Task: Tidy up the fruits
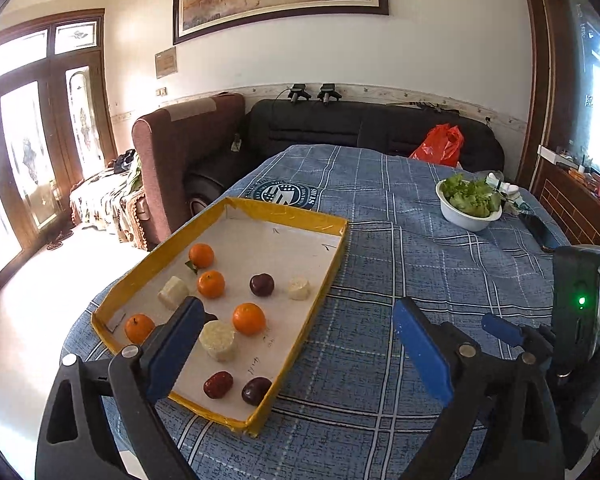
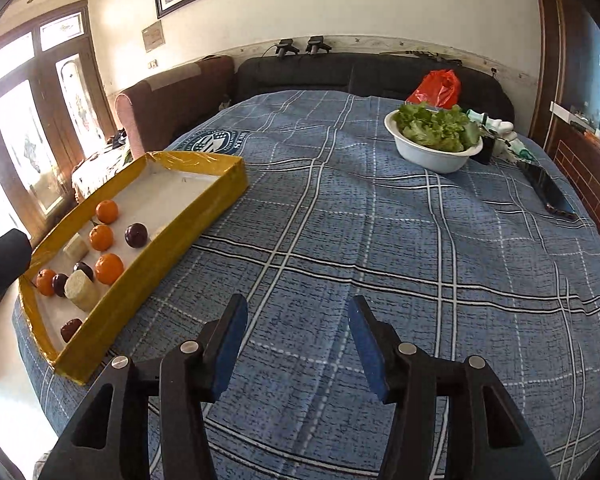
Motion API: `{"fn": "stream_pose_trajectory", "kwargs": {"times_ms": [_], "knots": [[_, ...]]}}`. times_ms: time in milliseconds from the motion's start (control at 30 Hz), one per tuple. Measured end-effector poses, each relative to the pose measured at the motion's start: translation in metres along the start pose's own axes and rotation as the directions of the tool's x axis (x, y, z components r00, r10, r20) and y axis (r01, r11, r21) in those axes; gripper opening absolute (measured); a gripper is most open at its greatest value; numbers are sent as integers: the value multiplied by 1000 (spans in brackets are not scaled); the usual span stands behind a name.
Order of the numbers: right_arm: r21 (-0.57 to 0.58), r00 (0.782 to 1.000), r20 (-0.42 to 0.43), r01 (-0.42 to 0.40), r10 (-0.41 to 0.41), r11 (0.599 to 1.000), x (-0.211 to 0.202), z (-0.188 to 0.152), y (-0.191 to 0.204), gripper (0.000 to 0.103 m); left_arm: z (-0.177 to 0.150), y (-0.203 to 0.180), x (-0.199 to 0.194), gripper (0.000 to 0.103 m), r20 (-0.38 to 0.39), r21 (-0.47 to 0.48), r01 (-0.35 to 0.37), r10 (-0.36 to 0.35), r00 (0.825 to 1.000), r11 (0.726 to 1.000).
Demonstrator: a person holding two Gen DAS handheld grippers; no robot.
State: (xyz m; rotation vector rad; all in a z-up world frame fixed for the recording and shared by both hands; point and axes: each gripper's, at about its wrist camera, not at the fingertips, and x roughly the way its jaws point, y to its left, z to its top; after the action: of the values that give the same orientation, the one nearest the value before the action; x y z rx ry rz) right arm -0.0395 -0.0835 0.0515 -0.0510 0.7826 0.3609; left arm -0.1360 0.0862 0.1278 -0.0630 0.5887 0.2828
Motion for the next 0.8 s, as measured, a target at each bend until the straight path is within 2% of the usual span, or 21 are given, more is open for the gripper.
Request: {"fn": "stream_pose_trajectory", "kwargs": {"times_ms": [100,367,633,800], "knots": [[-12,1000,7,22,-22,1000,-7,-5,-1,57,0,-7,-8,95,13,12,-1,1,1000,1000],[-12,1000,28,11,-11,1000,-18,-11,-2,60,-4,-3,-18,95,16,-1,1,-1,1000,1000],[3,1000,27,2,-2,1000,-23,-14,1,62,-9,0,-16,95,3,-13,36,-36,999,999],[10,1000,15,-14,14,1000,-18,-18,2,64,-13,-9,-4,95,-33,6,54,-54,998,999]]}}
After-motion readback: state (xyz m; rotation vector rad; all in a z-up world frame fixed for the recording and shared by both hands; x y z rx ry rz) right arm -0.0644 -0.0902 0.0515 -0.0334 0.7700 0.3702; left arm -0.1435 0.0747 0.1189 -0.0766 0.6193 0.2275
